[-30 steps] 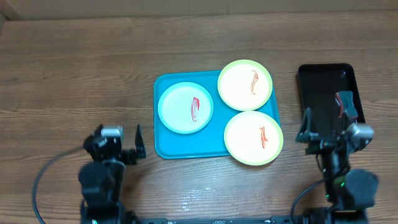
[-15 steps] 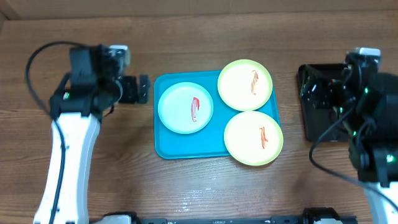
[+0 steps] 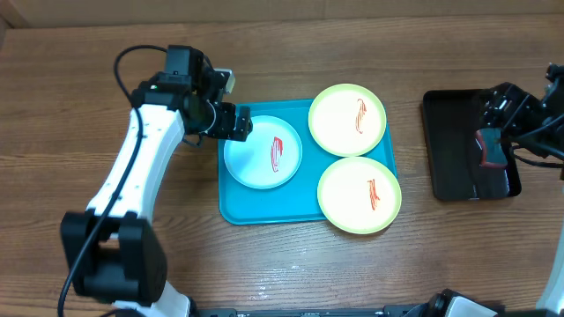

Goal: Clean dirty plates on tray and stack at the side
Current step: 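Move left gripper to white plate rim, right gripper to sponge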

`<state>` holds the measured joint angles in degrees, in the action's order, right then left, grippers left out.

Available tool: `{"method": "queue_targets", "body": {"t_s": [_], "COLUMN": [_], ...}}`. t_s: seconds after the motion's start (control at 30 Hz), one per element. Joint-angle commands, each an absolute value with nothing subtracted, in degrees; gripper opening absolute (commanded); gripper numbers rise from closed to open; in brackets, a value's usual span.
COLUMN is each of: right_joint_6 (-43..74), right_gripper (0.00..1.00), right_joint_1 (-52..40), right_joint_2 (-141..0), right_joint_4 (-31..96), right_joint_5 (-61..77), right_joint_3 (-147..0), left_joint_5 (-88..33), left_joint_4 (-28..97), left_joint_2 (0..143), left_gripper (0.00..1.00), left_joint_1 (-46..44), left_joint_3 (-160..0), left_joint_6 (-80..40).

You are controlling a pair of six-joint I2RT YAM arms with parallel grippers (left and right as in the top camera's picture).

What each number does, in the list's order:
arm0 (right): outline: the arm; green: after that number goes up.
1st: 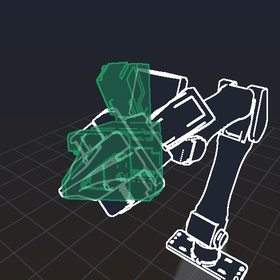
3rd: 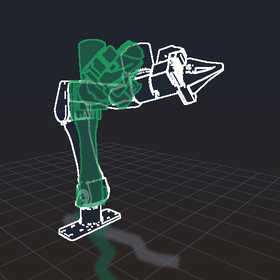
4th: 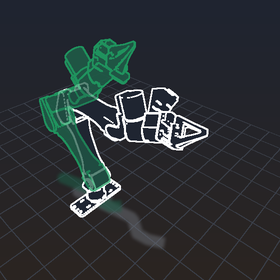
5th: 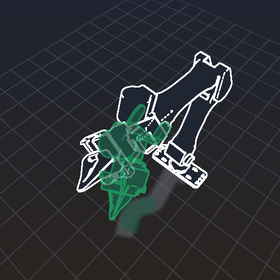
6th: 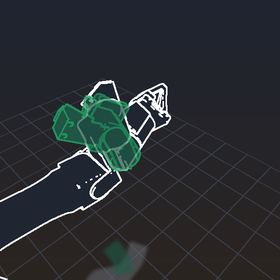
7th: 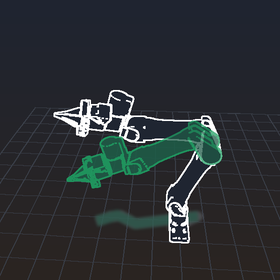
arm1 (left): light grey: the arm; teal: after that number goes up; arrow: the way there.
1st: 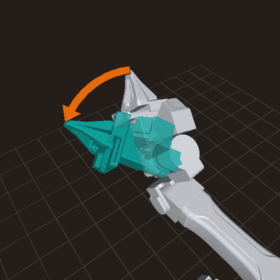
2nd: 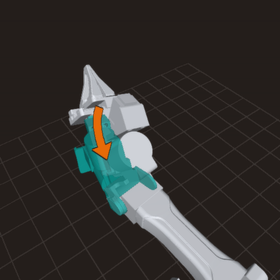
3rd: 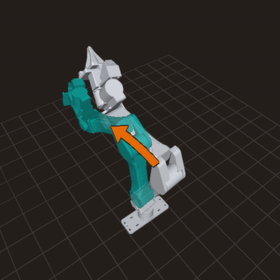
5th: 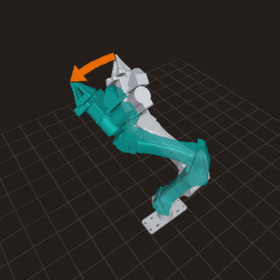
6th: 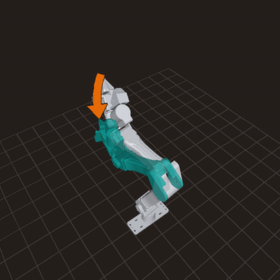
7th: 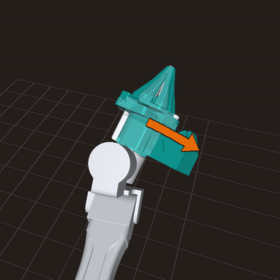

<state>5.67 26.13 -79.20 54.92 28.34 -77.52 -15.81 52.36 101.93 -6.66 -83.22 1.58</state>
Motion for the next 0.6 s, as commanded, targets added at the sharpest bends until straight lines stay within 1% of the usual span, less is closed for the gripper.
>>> {"method": "queue_targets", "body": {"t_s": [0.0,0.03,0.1,0.2,0.27,0.33,0.53,0.57], "right_joint_6": [4.0,4.0,3.9,-0.9,-4.9,-6.6,-10.6,-11.2], "right_gripper": [0.93,0.92,0.91,0.91,0.89,0.82,0.7,0.69], "right_joint_1": [26.0,25.8,25.5,25.5,25.5,25.5,25.2,25.1], "right_joint_2": [-81.7,-82.3,-85.4,-91.3,-97.1,-102.9,-109.1,-109.6], "right_joint_4": [56.3,56.8,58.4,62.8,68.0,71.4,68.4,67.7], "right_joint_5": [20.1,17.5,7.6,2.7,1.9,1.1,1.1,1.1], "right_joint_3": [-79.2,-79.2,-80.1,-84.0,-88.5,-92.4,-93.0,-93.0], "left_joint_5": [-19.4,-19.6,-19.1,-18.9,-18.2,-15.7,-14.8,-14.8], "left_joint_4": [52.6,52.6,52.5,52.2,52.2,51.8,50.7,50.7], "left_joint_2": [105.2,105.4,105.6,105.6,105.6,105.6,105.6,105.6], "left_gripper": [1.0,1.0,1.0,1.0,1.0,1.0,1.0,1.0], "left_joint_1": [-6.5,-6.5,-6.5,-6.5,-6.5,-6.5,-6.5,-6.5], "left_joint_3": [-84.2,-84.2,-84.2,-84.2,-84.2,-84.2,-84.2,-84.2], "left_joint_6": [1.0,1.0,-0.3,-0.5,-0.7,-3.1,-7.0,-7.4]}}
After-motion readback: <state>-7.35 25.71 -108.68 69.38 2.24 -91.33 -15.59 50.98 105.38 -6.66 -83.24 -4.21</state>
